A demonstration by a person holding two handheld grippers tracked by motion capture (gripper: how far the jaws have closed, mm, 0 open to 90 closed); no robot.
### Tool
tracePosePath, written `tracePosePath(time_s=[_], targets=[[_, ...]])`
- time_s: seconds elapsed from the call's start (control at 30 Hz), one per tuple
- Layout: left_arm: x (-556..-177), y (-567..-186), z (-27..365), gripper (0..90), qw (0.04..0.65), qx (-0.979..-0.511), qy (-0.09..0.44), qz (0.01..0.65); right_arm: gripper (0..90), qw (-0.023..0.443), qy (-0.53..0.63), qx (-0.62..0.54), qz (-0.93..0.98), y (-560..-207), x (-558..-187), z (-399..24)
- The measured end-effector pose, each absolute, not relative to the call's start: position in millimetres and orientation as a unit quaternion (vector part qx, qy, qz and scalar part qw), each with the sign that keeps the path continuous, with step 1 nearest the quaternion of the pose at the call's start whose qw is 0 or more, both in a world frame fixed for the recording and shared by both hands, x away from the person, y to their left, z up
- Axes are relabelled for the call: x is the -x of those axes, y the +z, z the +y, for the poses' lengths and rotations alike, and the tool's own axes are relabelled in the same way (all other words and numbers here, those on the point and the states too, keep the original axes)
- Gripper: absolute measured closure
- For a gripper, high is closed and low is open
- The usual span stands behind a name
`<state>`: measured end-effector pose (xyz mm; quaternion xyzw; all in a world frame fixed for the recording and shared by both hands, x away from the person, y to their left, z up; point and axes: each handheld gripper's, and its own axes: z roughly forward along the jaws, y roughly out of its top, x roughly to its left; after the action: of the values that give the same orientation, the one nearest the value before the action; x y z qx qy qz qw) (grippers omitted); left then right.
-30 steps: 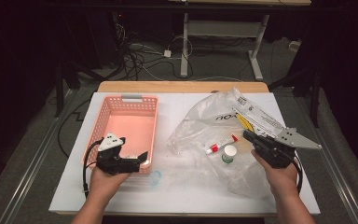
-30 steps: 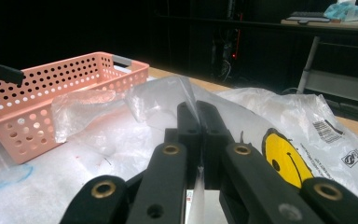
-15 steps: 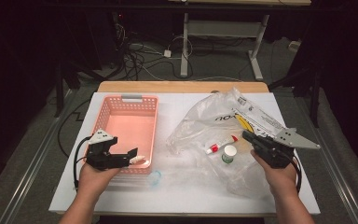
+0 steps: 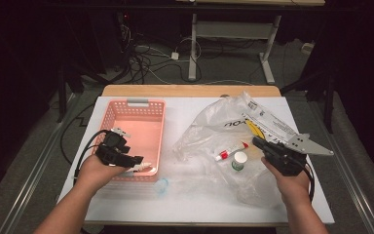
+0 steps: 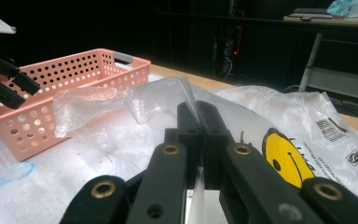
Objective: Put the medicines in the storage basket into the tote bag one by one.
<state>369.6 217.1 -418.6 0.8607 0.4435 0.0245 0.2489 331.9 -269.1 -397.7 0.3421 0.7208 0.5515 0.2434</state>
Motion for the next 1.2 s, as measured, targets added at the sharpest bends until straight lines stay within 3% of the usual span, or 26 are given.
tracePosePath(time_s=[0.2,0.57,1.03,1.2], targets=[[-380,-420,209,40.6,0.203,-0.882,0.0,0.425,90.0,0.242,0.55,-0.341,0.723,-399,-332,-268],[-398,-432,198,47.1,0.132,-0.9,-0.035,0.413,90.0,0.242,0.551,-0.341,0.722,-398,-332,-269],[-406,-444,188,50.4,0.057,-0.907,-0.035,0.416,90.0,0.241,0.551,-0.34,0.723,-398,-331,-268],[-405,-446,184,56.2,0.038,-0.914,-0.025,0.404,90.0,0.242,0.551,-0.339,0.723,-398,-331,-268]])
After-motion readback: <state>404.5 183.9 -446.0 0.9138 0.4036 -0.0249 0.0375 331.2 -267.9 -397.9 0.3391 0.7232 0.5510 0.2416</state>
